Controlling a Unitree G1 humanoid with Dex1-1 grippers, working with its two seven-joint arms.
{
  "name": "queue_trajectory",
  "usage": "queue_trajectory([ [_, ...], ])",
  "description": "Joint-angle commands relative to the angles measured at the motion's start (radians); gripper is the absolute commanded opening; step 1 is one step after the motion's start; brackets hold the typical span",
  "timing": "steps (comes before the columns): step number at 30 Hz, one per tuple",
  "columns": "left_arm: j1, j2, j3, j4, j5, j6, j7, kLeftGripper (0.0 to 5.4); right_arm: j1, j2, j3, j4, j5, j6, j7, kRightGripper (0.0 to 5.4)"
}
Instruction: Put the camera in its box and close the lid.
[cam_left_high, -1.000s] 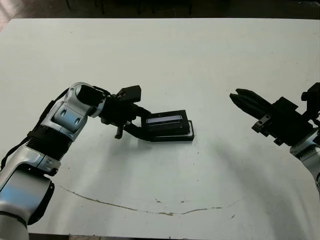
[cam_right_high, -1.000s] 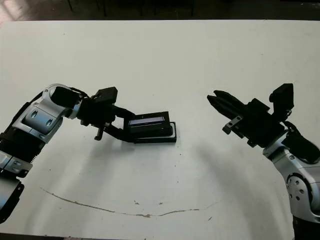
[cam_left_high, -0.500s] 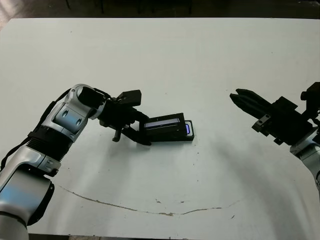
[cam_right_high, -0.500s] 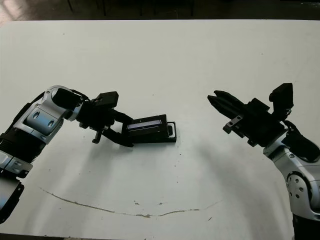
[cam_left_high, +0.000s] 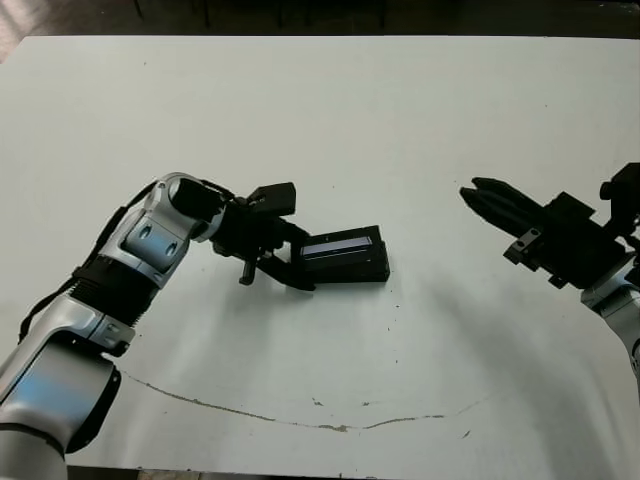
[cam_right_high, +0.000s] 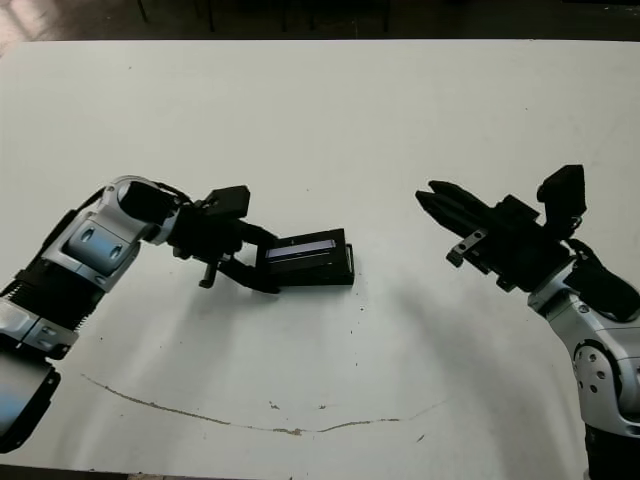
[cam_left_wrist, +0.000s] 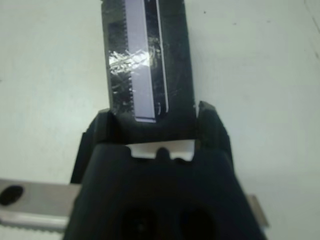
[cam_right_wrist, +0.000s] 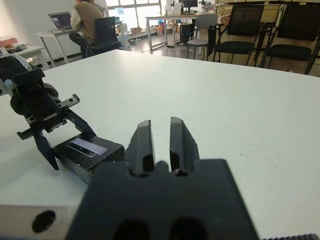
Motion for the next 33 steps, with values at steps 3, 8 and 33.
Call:
queue_trajectory([
  [3,-0.020,-0.049,-0.056,0.041,0.043,0.046,0.000,1.42,0.010,-0.011,0.000,0.005,-0.006,0.005,0.004,0.00],
  [8,-0.043,-0.085,-0.079,0.075,0.057,0.063,-0.004,1.42,0.021,-0.008,-0.005,-0.003,-0.002,0.007,0.000,0.00],
  [33,-0.095,-0.068,-0.119,0.024,0.121,0.047,-0.024,1.42,0.030,-0.001,0.002,0.000,0.001,0.003,0.003,0.00],
])
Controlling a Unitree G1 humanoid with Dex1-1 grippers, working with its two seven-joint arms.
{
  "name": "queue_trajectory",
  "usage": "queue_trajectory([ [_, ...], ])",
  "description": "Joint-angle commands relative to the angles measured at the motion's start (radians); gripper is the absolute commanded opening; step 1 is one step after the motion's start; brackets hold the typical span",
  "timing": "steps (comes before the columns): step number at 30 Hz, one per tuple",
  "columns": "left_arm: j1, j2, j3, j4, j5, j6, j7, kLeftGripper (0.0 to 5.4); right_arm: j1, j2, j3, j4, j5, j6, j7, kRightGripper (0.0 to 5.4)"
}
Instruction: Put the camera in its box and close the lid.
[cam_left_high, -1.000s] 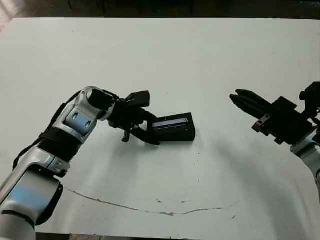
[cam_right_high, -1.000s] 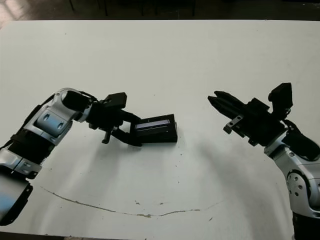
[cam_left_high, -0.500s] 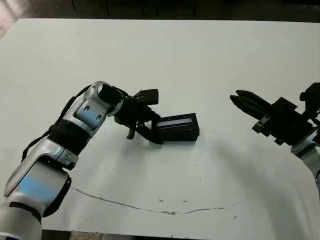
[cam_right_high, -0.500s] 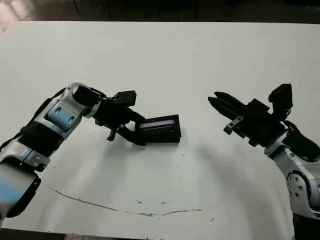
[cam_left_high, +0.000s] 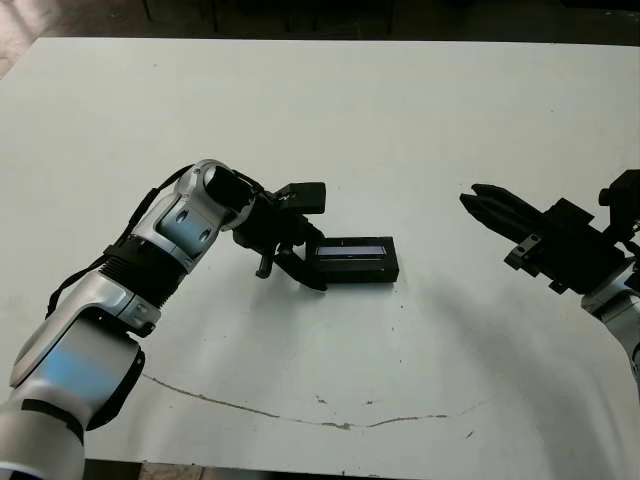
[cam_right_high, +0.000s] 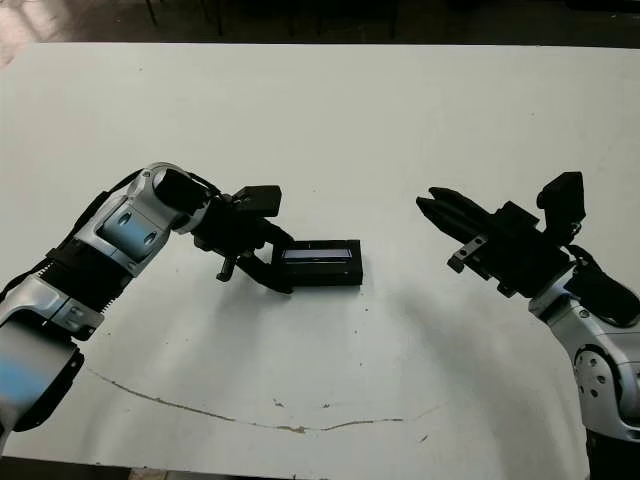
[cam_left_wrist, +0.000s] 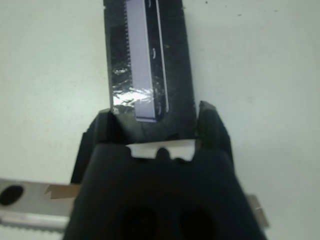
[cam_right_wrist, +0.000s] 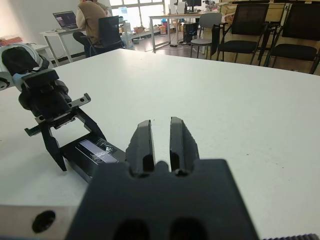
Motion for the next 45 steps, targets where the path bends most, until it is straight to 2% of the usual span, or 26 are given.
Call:
queue_trajectory([
  [1,0.000,-0.016,-0.033,-0.022,0.028,0.010,0.001,1.42,0.010,-0.002,0.005,0.002,0.001,0.010,-0.001,0.00],
  [4,-0.005,-0.005,-0.055,-0.030,0.052,0.020,-0.012,1.36,0.013,-0.002,0.004,-0.007,0.000,0.010,-0.004,0.00],
  [5,-0.007,0.001,-0.067,-0.029,0.061,0.009,-0.023,1.53,0.013,-0.002,0.003,-0.007,0.004,0.014,-0.004,0.00],
  [11,0.010,0.042,-0.092,-0.034,0.102,-0.066,-0.030,2.95,0.017,0.001,0.007,-0.006,-0.001,0.007,-0.006,0.00],
  [22,0.052,0.104,-0.069,-0.015,0.100,-0.160,-0.023,5.38,0.017,0.001,0.007,-0.009,0.011,0.022,-0.013,0.00],
  [28,0.084,0.160,-0.023,-0.027,0.075,-0.156,-0.031,5.38,0.010,-0.006,0.017,-0.003,0.007,0.018,-0.003,0.00],
  [32,0.141,0.221,0.054,-0.036,0.030,-0.165,-0.013,5.38,0.005,-0.004,0.023,0.004,0.004,0.008,0.005,0.00],
  [37,0.244,0.340,0.157,-0.169,0.030,-0.181,0.069,5.38,0.000,0.000,0.028,0.006,0.007,0.012,0.003,0.00],
  [40,0.301,0.397,0.238,-0.316,0.032,-0.114,0.148,5.38,-0.006,0.006,0.032,0.012,0.008,0.010,0.002,0.00],
  [42,0.336,0.393,0.305,-0.385,0.008,-0.069,0.225,5.29,-0.009,0.014,0.036,0.017,0.005,0.000,0.001,0.00],
  [45,0.425,0.293,0.446,-0.478,-0.076,-0.006,0.414,4.76,-0.015,0.019,0.041,0.018,0.006,0.004,-0.005,0.00],
])
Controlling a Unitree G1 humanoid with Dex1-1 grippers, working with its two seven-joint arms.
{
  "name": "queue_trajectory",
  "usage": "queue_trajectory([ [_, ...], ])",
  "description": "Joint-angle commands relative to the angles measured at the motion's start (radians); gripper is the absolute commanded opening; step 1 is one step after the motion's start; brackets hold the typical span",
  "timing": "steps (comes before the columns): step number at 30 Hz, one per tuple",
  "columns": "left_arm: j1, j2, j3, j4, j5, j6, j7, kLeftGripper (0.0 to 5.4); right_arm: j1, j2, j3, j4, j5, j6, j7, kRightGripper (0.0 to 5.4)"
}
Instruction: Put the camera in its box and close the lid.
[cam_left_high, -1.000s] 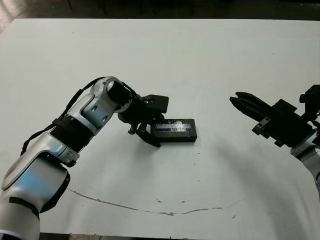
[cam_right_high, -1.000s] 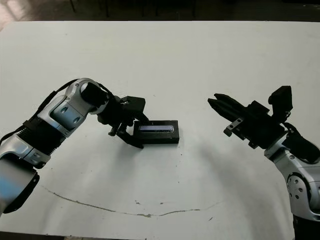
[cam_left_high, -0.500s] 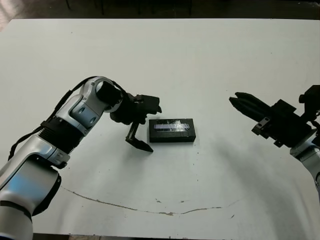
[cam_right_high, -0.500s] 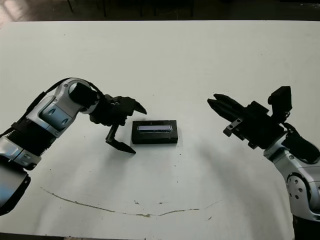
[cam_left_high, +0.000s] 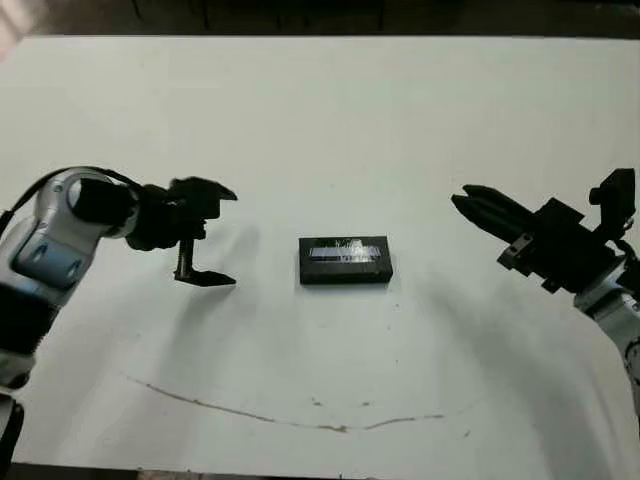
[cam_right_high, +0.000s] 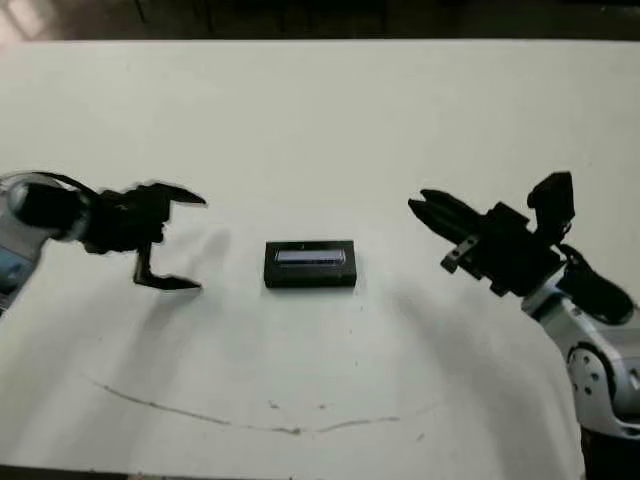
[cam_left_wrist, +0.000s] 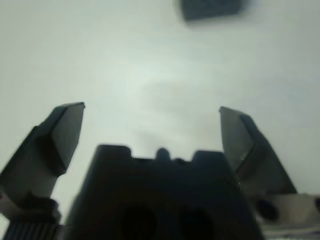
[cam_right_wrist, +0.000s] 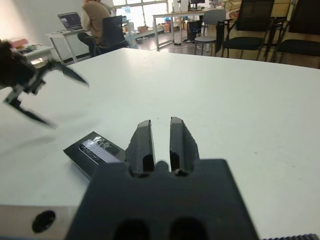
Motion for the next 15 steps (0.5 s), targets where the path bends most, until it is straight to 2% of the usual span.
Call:
queue_trajectory([
  [1,0.111,-0.122,0.130,-0.088,-0.096,0.044,0.184,4.51,0.003,0.009,0.008,0.009,-0.002,0.008,-0.006,0.00],
  [4,0.160,-0.223,0.181,-0.177,-0.173,0.069,0.307,3.78,0.000,0.013,0.009,0.008,-0.002,0.007,-0.011,0.00],
  [9,0.220,-0.375,0.176,-0.369,-0.282,0.168,0.471,2.66,0.002,0.024,0.010,0.004,-0.021,-0.014,-0.024,0.00],
  [11,0.247,-0.434,0.154,-0.436,-0.302,0.199,0.538,2.17,0.002,0.028,0.011,-0.002,-0.030,-0.012,-0.038,0.00],
  [15,0.291,-0.548,0.086,-0.551,-0.311,0.330,0.701,1.22,0.005,0.040,0.008,-0.010,-0.034,-0.009,-0.061,0.00],
])
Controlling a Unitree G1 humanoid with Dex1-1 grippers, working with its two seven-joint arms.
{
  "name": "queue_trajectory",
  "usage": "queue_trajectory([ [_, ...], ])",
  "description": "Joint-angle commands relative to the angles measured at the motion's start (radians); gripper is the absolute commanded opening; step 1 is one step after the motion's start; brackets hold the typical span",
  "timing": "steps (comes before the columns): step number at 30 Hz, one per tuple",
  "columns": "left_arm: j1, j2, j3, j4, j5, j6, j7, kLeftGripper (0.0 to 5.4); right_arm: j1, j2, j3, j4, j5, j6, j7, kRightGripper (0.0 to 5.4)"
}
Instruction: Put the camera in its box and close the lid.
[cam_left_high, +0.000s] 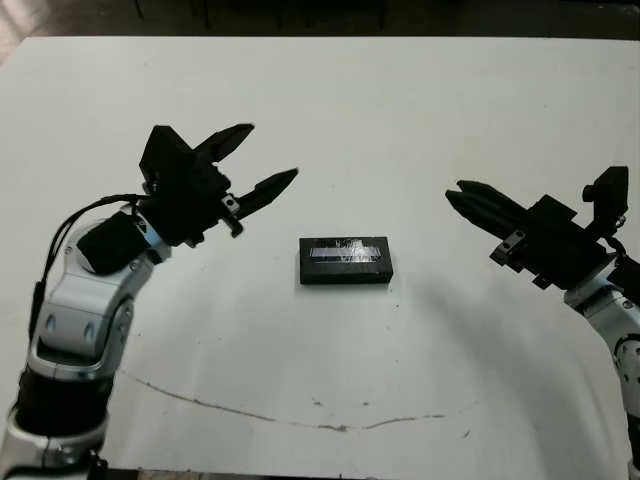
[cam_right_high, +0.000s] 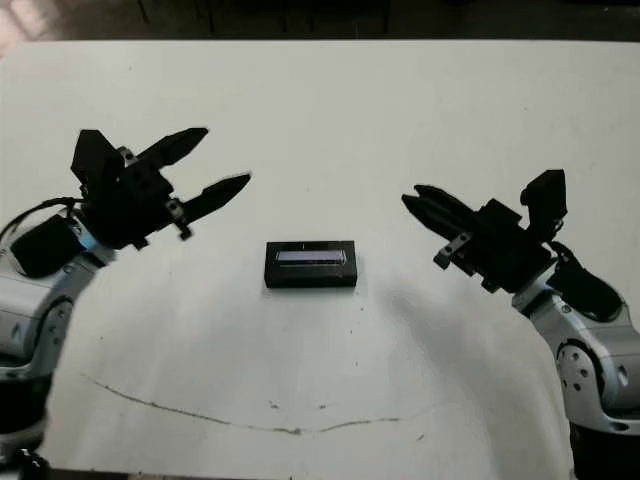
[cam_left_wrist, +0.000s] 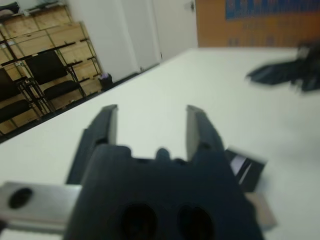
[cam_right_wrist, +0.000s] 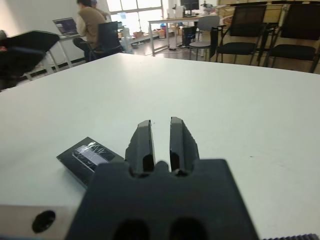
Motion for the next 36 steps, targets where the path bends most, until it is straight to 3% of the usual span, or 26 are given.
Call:
queue_trajectory([
  [1,0.047,-0.062,-0.057,-0.066,-0.001,0.119,0.109,0.98,0.015,0.008,0.002,-0.006,-0.012,0.003,-0.021,0.00],
  [5,0.059,-0.125,-0.142,-0.076,0.012,0.201,0.199,0.02,0.018,0.016,0.009,-0.010,-0.037,-0.015,-0.040,0.00],
  [9,0.071,-0.173,-0.234,-0.018,0.044,0.207,0.250,0.01,0.019,0.027,0.013,-0.017,-0.042,-0.017,-0.058,0.00],
  [15,0.125,-0.267,-0.274,0.047,0.020,0.364,0.338,0.01,0.026,0.025,0.007,-0.036,-0.042,-0.014,-0.066,0.00],
  [23,0.168,-0.288,-0.342,0.184,0.058,0.363,0.359,0.01,0.037,0.034,0.011,-0.034,-0.031,-0.018,-0.055,0.00],
  [36,0.181,-0.272,-0.353,0.150,0.061,0.439,0.352,0.01,0.036,0.030,0.007,-0.042,-0.015,-0.001,-0.050,0.00],
])
